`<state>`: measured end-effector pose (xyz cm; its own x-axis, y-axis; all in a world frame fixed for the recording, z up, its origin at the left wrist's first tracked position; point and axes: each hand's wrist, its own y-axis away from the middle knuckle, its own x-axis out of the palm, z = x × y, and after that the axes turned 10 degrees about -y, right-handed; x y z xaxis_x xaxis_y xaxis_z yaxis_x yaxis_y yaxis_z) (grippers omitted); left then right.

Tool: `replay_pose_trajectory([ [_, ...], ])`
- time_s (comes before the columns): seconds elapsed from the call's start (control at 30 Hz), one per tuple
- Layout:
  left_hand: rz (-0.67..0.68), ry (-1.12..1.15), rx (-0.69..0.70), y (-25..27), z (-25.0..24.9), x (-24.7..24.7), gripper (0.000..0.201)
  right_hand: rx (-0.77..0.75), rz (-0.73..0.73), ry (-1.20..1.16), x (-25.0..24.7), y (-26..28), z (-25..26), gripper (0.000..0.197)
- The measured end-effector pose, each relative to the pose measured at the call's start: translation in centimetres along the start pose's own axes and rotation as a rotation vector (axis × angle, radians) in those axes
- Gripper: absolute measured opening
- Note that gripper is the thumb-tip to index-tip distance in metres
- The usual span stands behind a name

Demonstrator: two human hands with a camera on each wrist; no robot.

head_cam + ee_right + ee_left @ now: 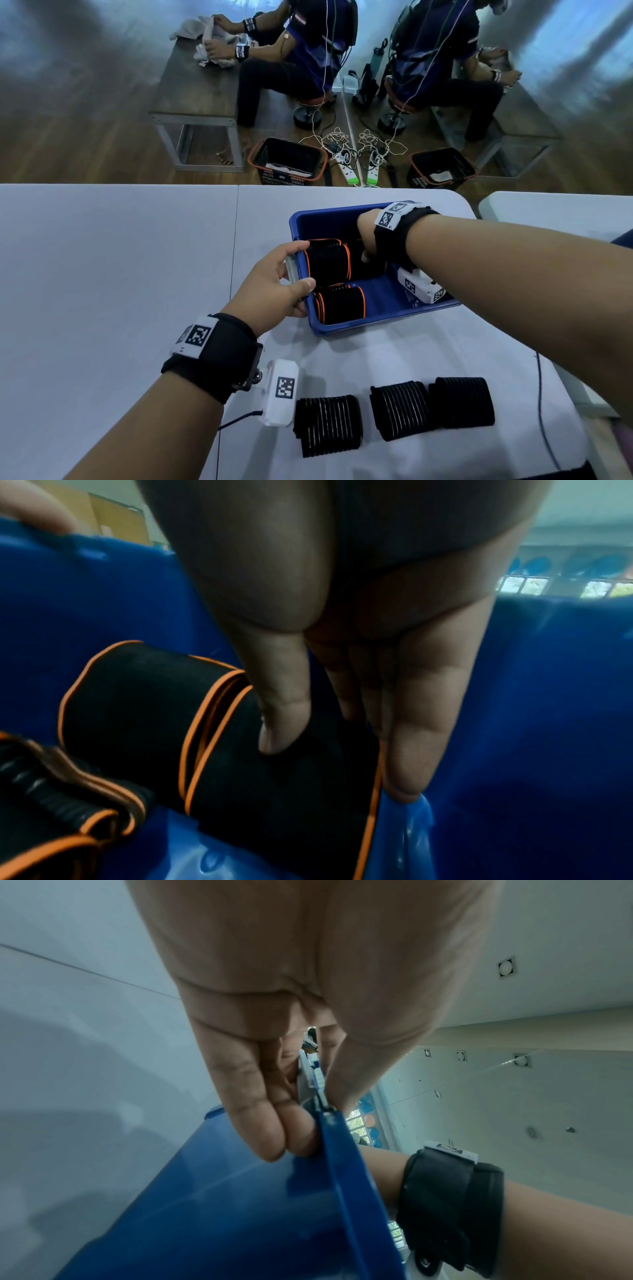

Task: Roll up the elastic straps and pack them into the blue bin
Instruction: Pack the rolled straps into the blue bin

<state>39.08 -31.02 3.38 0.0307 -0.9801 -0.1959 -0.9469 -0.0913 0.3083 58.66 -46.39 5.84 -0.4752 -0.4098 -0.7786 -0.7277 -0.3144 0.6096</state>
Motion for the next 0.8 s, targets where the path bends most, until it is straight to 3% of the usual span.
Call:
replay_pose_trajectory([
  [0.2, -0.017, -0.035, -0.004, 0.2, -0.3, 0.2, 0.053, -0.001, -0.008, -0.082, -0.8, 0.8, -1.0, 0.035],
  [0.3, -0.031, -0.067, 0.007, 0.3, -0.5, 0.5, 0.052, 0.001, -0.079, -0.15, -1.5, 2.6, -2.0, 0.033],
  [0.47, -0.055, -0.12, 0.028, 0.5, -0.3, 0.9, 0.052, -0.057, -0.266, -0.316, -2.1, 8.5, -4.9, 0.047],
  [0.63, -0.056, -0.141, 0.018, 0.5, -0.5, 1.1, 0.052, -0.108, -0.306, -0.456, 0.4, 16.8, -7.6, 0.027],
  [0.73, -0.068, -0.172, 0.002, 0.4, -0.4, 1.2, 0.055, -0.14, -0.255, -0.461, 3.9, 20.5, -8.5, 0.012],
  [0.8, -0.082, -0.2, -0.012, 0.4, -0.4, 1.2, 0.059, -0.144, -0.198, -0.427, 7.2, 21.2, -9.1, 0.012],
])
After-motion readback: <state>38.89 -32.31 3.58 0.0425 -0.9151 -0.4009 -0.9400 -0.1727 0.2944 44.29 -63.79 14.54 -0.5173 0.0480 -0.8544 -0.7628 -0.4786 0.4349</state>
